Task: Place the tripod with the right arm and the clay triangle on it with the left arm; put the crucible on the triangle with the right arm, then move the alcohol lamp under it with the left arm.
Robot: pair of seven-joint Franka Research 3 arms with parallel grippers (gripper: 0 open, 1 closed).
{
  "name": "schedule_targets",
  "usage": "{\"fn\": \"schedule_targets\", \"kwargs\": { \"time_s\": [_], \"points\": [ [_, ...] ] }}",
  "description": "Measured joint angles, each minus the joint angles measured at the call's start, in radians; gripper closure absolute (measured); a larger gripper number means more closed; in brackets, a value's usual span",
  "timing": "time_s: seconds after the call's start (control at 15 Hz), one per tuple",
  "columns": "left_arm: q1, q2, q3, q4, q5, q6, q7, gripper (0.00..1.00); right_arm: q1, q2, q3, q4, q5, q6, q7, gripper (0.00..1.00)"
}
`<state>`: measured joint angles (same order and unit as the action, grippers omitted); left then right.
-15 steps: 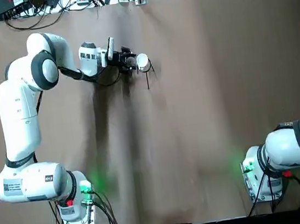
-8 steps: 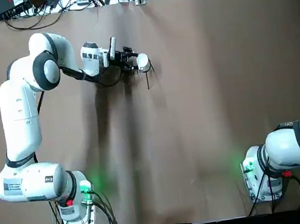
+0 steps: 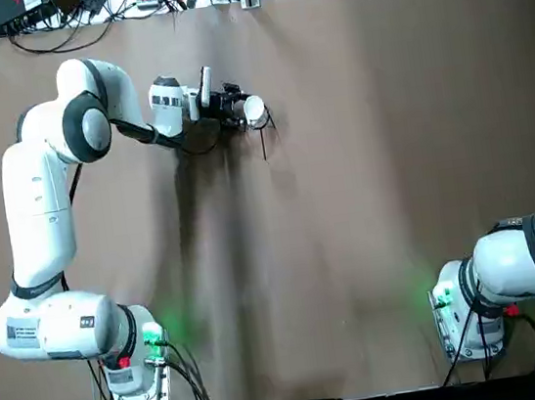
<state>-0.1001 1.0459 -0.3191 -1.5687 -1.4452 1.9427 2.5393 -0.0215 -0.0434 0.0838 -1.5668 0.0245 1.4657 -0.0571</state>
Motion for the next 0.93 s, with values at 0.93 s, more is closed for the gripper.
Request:
{"fn": "schedule_targets", "kwargs": {
  "time_s": [0.93],
  "points": [
    [0.026, -0.002, 0.008, 0.015, 0.000, 0.000, -0.033, 0.01, 0.002, 0.000, 0.005, 0.000, 0.000, 0.000, -0.001, 0.00]
  ]
}}
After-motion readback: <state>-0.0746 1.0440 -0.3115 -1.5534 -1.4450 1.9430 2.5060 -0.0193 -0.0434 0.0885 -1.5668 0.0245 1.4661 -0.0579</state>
